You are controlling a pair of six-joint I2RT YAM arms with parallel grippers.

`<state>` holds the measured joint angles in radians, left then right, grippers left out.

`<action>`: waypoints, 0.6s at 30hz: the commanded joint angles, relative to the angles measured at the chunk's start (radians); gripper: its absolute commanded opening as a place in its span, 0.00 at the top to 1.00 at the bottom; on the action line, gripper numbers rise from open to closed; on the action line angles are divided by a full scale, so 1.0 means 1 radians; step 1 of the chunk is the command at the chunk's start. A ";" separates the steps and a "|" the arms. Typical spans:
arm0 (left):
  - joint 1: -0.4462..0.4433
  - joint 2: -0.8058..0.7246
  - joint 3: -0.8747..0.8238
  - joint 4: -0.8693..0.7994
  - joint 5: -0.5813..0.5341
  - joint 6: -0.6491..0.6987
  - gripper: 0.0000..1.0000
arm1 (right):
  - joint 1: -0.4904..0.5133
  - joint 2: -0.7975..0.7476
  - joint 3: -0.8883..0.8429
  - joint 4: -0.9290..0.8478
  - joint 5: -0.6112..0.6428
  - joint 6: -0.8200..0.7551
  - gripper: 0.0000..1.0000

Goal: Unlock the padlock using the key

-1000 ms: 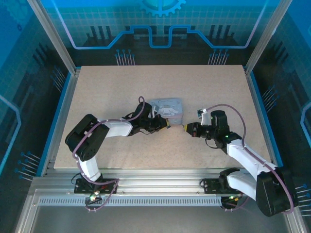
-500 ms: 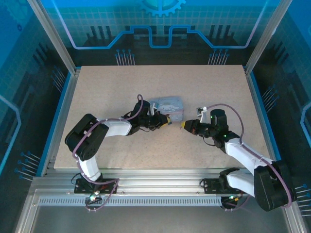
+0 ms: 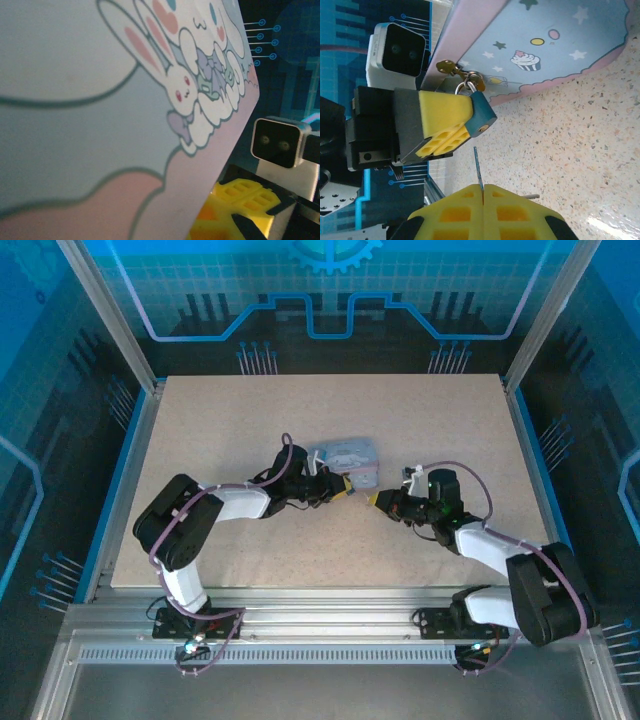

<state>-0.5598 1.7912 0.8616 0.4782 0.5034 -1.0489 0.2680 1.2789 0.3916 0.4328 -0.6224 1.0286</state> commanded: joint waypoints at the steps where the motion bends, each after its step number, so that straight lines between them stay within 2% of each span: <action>1: 0.008 -0.007 -0.012 0.053 0.048 -0.016 1.00 | 0.008 0.048 -0.011 0.125 -0.035 0.051 1.00; 18: 0.009 0.008 -0.012 0.081 0.058 -0.034 1.00 | 0.052 0.173 -0.005 0.271 -0.025 0.132 1.00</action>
<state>-0.5591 1.7916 0.8612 0.5079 0.5190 -1.0649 0.3054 1.4364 0.3912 0.6430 -0.6369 1.1385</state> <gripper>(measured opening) 0.093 0.058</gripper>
